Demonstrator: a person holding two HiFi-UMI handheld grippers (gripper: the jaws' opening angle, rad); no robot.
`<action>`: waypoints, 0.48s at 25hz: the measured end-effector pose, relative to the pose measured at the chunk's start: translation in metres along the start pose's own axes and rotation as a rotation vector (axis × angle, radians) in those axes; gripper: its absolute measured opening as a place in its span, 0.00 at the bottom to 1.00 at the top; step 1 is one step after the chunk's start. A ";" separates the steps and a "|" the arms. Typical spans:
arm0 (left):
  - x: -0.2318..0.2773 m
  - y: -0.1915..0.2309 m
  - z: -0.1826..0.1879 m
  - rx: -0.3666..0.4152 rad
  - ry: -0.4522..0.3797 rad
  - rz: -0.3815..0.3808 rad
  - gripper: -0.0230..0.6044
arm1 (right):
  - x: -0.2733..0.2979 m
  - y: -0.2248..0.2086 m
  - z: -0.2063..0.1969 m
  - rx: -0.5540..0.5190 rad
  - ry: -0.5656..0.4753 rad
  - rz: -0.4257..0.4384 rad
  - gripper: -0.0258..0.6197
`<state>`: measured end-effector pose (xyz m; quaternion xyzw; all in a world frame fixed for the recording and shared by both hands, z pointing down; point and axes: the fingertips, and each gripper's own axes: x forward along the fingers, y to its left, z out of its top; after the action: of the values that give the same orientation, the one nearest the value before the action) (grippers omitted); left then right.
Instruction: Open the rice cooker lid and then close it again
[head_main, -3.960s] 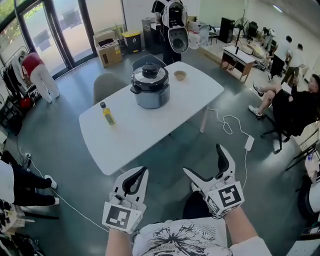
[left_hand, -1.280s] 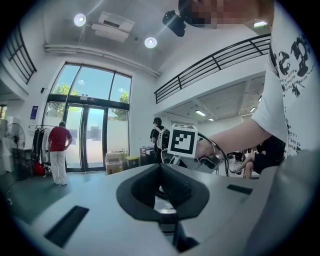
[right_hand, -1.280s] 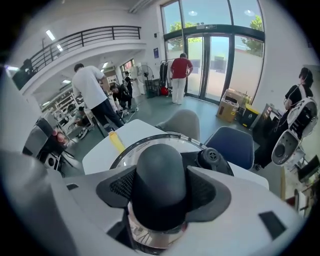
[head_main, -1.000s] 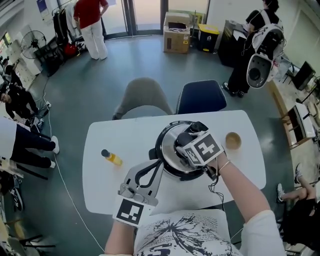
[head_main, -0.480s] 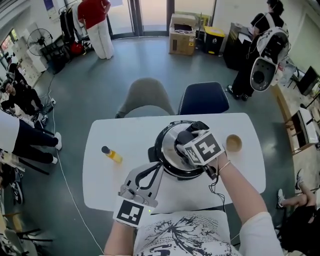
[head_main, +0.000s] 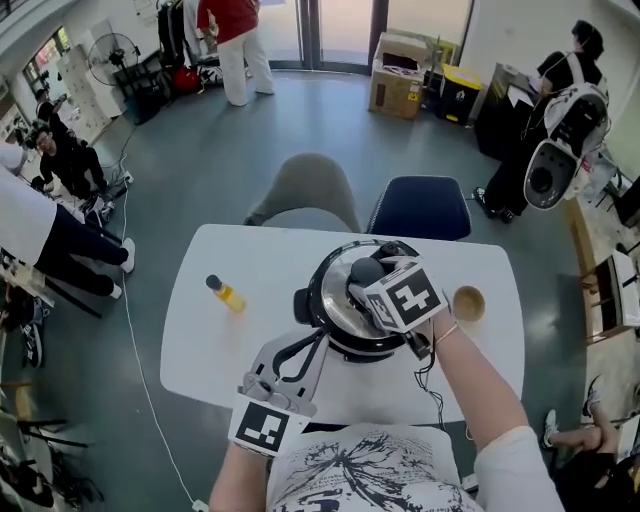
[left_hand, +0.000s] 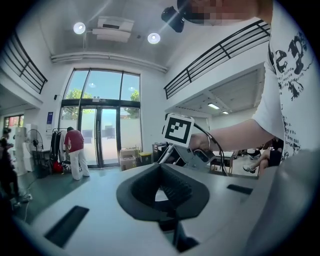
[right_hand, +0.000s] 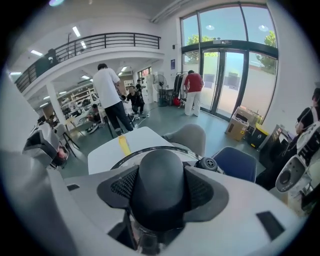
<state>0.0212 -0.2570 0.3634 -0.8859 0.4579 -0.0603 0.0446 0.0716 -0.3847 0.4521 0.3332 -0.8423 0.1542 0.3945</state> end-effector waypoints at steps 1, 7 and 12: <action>0.001 0.000 0.002 -0.004 -0.003 0.010 0.06 | -0.001 0.001 0.002 -0.021 0.001 0.007 0.50; 0.003 -0.011 0.016 0.008 0.001 0.039 0.06 | -0.005 0.005 0.005 -0.094 0.013 0.008 0.50; -0.004 -0.013 0.016 0.014 0.014 0.065 0.06 | 0.000 0.026 0.009 -0.065 -0.018 0.111 0.50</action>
<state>0.0319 -0.2455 0.3495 -0.8698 0.4861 -0.0684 0.0495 0.0486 -0.3701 0.4460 0.2744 -0.8675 0.1453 0.3886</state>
